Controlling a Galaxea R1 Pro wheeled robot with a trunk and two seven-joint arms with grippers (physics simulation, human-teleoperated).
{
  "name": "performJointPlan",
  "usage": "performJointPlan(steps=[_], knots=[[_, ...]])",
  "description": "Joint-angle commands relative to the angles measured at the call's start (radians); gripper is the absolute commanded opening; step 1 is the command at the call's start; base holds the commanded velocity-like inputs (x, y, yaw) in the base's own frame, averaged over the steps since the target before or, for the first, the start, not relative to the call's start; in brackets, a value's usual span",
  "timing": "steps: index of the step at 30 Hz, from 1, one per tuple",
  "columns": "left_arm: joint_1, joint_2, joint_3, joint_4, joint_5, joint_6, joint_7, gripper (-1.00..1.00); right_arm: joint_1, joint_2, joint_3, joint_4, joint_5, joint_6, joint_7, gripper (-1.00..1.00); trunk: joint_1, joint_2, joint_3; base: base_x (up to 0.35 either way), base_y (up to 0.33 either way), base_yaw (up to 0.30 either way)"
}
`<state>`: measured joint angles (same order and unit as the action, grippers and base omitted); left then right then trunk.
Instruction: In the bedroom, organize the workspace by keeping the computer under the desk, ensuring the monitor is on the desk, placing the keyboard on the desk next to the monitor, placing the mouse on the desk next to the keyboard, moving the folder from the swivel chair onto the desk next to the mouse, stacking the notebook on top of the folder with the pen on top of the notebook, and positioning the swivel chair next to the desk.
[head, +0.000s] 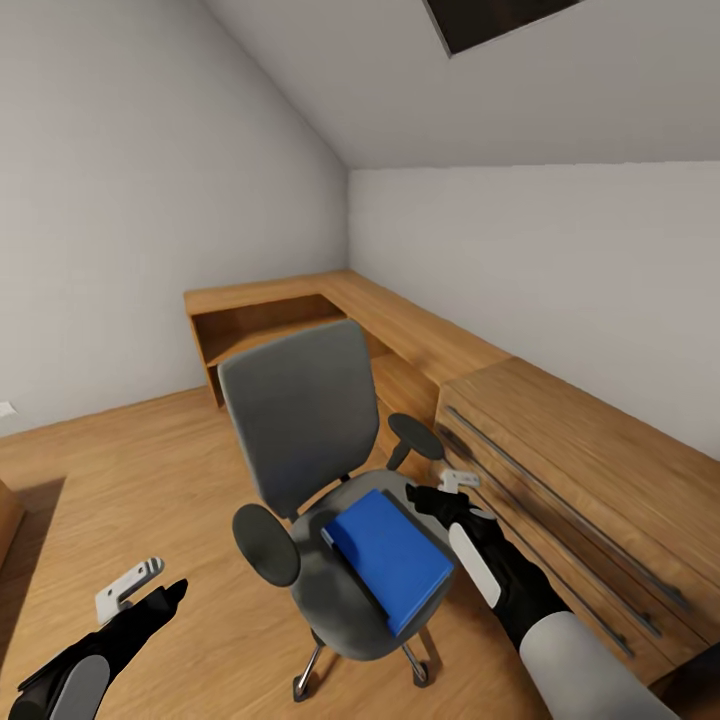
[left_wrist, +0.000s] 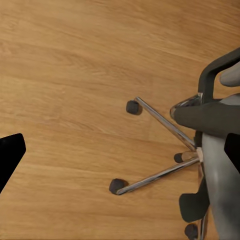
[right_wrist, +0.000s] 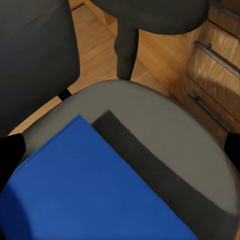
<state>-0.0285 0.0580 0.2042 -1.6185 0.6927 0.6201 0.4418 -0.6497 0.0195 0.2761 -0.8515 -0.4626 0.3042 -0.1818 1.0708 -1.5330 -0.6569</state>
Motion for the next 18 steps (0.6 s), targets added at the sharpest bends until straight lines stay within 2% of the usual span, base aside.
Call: performJointPlan(steps=[1, 18], knots=[[-0.001, 0.000, 0.000, -0.001, 0.010, 0.003, 0.009, 1.00, -0.001, -0.001, 0.003, -0.002, -0.011, 0.003, -0.009, 1.00, 0.004, -0.008, -0.004, 0.000, 0.000, 0.000], [-0.001, 0.001, 0.007, -0.001, 0.010, 0.003, 0.009, 1.00, -0.001, 0.002, -0.002, 0.058, -0.013, 0.001, -0.008, 1.00, 0.069, -0.127, -0.057, 0.000, 0.000, 0.000]])
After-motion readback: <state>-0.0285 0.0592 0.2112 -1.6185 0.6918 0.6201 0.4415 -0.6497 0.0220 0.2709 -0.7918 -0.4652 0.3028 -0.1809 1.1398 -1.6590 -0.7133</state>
